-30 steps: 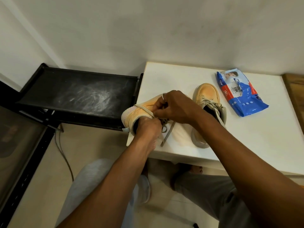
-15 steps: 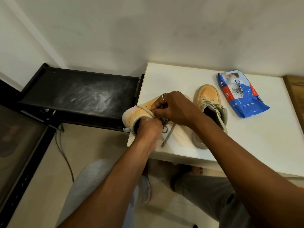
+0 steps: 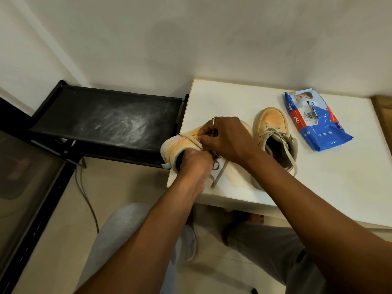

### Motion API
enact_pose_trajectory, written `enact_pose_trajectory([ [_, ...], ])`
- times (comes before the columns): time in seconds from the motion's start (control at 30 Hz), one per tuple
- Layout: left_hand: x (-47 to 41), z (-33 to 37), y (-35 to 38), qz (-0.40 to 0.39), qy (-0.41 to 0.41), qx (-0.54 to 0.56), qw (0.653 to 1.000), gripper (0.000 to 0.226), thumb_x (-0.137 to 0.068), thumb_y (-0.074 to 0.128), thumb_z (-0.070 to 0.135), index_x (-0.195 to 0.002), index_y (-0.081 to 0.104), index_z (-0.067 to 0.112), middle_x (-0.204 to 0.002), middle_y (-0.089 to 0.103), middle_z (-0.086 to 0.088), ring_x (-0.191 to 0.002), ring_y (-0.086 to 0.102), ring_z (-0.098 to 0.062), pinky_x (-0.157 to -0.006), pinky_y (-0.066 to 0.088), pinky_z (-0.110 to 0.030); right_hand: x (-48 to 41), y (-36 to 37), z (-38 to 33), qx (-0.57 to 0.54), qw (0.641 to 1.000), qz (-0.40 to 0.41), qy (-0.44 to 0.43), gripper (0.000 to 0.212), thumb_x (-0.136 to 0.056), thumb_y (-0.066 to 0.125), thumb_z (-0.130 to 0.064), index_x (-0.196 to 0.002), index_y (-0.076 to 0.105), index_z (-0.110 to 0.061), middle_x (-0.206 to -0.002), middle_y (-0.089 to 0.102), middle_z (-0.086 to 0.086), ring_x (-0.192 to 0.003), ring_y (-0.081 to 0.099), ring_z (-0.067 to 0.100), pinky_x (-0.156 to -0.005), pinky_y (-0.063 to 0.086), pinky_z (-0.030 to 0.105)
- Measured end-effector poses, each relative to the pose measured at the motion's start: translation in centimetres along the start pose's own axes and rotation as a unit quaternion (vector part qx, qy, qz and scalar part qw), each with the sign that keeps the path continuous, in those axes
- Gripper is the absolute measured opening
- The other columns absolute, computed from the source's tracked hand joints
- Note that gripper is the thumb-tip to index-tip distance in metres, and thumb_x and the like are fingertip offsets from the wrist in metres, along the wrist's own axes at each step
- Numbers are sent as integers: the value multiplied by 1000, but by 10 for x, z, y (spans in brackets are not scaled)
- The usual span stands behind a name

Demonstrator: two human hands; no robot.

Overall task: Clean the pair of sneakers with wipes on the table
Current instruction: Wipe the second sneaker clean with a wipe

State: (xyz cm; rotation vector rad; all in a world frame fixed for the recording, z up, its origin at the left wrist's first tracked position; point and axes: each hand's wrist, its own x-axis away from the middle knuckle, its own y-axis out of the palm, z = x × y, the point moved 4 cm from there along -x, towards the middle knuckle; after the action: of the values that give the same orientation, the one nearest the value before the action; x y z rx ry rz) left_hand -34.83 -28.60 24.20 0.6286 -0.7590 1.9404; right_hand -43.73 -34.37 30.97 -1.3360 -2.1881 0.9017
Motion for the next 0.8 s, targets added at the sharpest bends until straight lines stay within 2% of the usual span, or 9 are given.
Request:
enact_pose_trajectory([
  [0.13,3,-1,1,-17,-7,0,1000,22,-98,59,21,-119,62,15,-109,69,-9,-93,66,-24,-88,59,-38,0,-4,3,-53,993,-103,28,6,-82,73,-18,-86,77,-16,-80,72,-7,-69,66,4,-55,43,5],
  [0.3,3,3,-1,-1,-5,-13,1000,17,-99,60,20,-114,62,14,-103,70,-7,-87,66,-23,-86,60,-38,1,2,3,3,1000,25,3,11,-87,68,-22,-94,76,-18,-81,68,-10,-72,65,5,-60,43,4],
  [0.37,4,2,0,-9,2,-6,1000,18,-98,61,20,-115,63,14,-102,69,-6,-89,66,-23,-87,59,-38,0,2,1,0,1000,3,3,10,-86,69,-22,-92,76,-17,-80,68,-10,-71,65,7,-62,45,8],
  [0.5,8,1,0,-24,6,20,999,20,-98,57,19,-118,63,17,-107,69,-7,-97,67,-25,-92,58,-42,0,-4,6,-53,993,-103,33,5,-81,75,-21,-84,77,-18,-80,73,-8,-71,67,7,-60,49,11],
  [0.67,9,5,-3,-5,7,12,1000,12,-100,56,20,-110,63,17,-102,70,-6,-88,67,-22,-82,59,-36,1,2,3,13,1000,23,-1,9,-87,68,-23,-92,76,-19,-82,67,-11,-72,64,4,-60,41,6],
  [0.73,9,3,-3,-12,5,15,1000,16,-100,57,21,-113,64,16,-102,70,-6,-86,65,-22,-80,58,-34,1,2,1,12,1000,9,-1,8,-86,69,-21,-89,75,-19,-80,67,-11,-70,64,5,-59,41,7],
  [0.8,11,3,-1,-26,9,24,999,17,-100,56,20,-114,64,16,-101,69,-6,-88,65,-22,-84,58,-36,1,-2,2,-20,998,-55,14,5,-81,72,-19,-83,76,-18,-78,70,-10,-67,65,7,-56,43,9],
])
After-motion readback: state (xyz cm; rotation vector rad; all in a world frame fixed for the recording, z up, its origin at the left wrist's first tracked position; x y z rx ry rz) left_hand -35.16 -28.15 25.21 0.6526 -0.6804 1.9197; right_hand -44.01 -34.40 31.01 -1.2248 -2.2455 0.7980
